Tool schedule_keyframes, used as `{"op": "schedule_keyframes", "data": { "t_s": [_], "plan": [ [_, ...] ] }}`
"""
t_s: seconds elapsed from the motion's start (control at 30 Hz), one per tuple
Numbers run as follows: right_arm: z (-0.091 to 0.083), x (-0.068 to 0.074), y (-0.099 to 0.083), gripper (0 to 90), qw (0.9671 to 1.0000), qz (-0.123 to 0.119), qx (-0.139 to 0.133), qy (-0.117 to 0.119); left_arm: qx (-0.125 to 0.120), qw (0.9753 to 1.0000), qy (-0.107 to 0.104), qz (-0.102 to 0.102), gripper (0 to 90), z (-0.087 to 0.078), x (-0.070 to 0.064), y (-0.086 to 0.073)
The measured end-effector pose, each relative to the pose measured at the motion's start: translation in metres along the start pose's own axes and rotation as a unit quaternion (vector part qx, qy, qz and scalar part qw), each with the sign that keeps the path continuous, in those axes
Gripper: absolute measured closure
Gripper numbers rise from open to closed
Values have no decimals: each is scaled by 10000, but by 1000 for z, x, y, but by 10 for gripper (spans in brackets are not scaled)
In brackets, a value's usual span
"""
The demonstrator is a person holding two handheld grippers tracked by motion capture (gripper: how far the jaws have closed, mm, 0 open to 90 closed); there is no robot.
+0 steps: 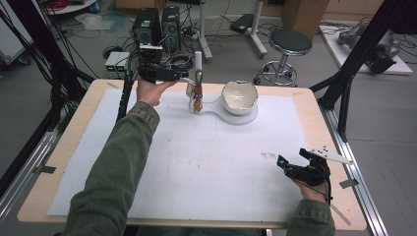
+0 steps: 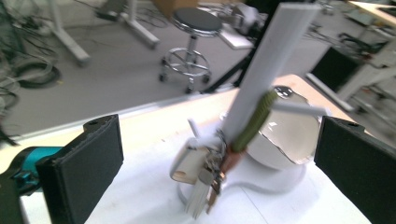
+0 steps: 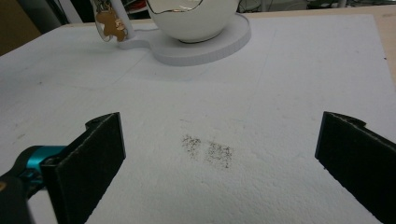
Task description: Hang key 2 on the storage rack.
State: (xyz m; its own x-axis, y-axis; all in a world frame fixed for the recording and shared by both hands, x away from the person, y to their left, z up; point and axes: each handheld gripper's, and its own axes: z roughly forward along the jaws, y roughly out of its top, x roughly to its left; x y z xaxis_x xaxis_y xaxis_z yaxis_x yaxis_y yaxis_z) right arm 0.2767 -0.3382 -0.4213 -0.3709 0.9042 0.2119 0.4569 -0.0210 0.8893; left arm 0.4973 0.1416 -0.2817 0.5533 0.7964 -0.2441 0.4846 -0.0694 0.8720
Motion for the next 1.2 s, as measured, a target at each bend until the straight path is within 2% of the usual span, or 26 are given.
{"op": "schedule_keyframes", "data": {
  "t_s": [0.07, 0.13, 0.3, 0.43, 0.53, 0.77, 0.87, 0.93, 1.2],
  "plan": [
    [0, 0, 0, 5, 10000, -4, -3, 5, 14, 9999, 51, 119, 16, -2, 1, -4],
    [0, 0, 0, 5, 10000, 1, -2, 2, 10, 9998, 85, 156, 16, -4, 3, -8],
    [0, 1, 0, 5, 10000, 17, 11, 8, -21, 9999, 37, 126, 16, -10, 8, -18],
    [0, 0, 0, 5, 10000, 9, 6, -2, 24, 9997, 124, 231, 16, -14, 11, -24],
    [1, 0, 0, 5, 10000, -2, 18, -8, -30, 9997, 126, 220, 16, -17, 12, -29],
    [1, 0, 0, 5, 10000, -8, 14, 7, -86, 9992, 170, 340, 16, -27, 9, -39],
    [0, 1, 0, 5, 10000, 12, 25, 9, -129, 9993, 144, 307, 16, -31, 9, -43],
    [-1, 0, 0, 5, 10000, 4, -6, 3, -139, 9991, 203, 341, 17, -35, 8, -44],
    [-1, 0, 0, 5, 10000, 25, -22, 10, -236, 9986, 186, 438, 17, -47, 5, -47]
  ]
}}
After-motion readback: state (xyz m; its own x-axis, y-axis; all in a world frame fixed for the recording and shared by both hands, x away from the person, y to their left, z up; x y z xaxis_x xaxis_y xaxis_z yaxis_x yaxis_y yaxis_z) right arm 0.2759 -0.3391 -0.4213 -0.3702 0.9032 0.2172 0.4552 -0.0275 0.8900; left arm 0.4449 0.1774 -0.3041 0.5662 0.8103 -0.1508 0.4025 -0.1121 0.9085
